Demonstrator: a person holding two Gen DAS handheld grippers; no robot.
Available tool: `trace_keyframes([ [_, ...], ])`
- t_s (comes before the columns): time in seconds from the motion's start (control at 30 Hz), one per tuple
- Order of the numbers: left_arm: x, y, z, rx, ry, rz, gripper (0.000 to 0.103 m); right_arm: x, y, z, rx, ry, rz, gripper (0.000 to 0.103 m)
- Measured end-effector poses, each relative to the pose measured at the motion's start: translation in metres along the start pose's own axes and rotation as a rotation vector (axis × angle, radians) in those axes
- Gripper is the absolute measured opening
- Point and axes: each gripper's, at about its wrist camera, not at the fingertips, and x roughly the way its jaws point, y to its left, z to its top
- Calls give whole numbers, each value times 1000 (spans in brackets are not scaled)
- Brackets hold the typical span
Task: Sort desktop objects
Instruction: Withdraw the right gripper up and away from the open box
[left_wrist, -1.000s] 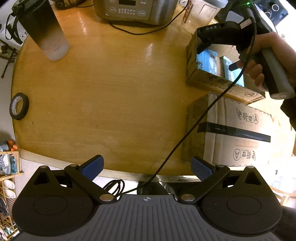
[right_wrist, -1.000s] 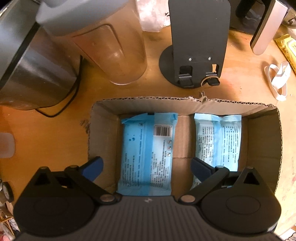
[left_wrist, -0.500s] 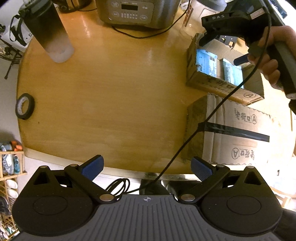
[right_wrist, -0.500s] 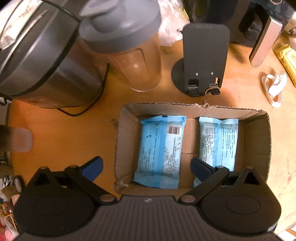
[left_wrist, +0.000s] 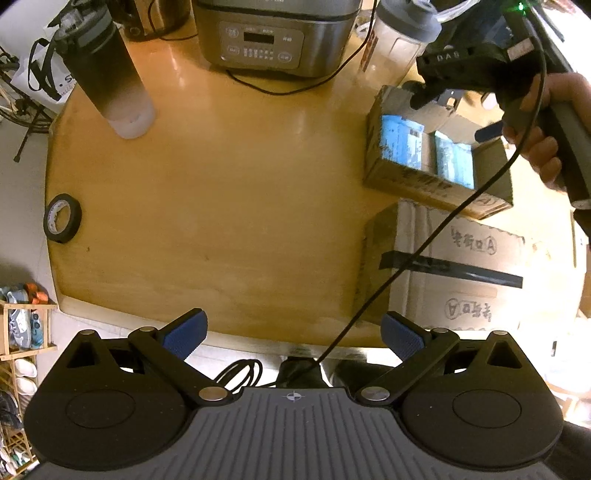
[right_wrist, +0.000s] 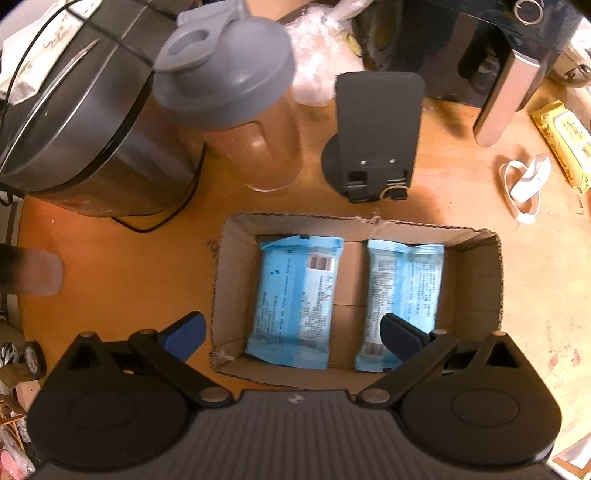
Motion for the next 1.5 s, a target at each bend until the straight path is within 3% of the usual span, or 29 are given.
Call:
trace_keyframes([
  [0.73, -1, -62, -5, 74, 4, -27, 103, -7, -91, -10, 72, -18, -50, 103],
  [1.5, 11, -109, -13, 96, 27, -37, 103, -12, -154, -11, 106, -26, -104, 103],
])
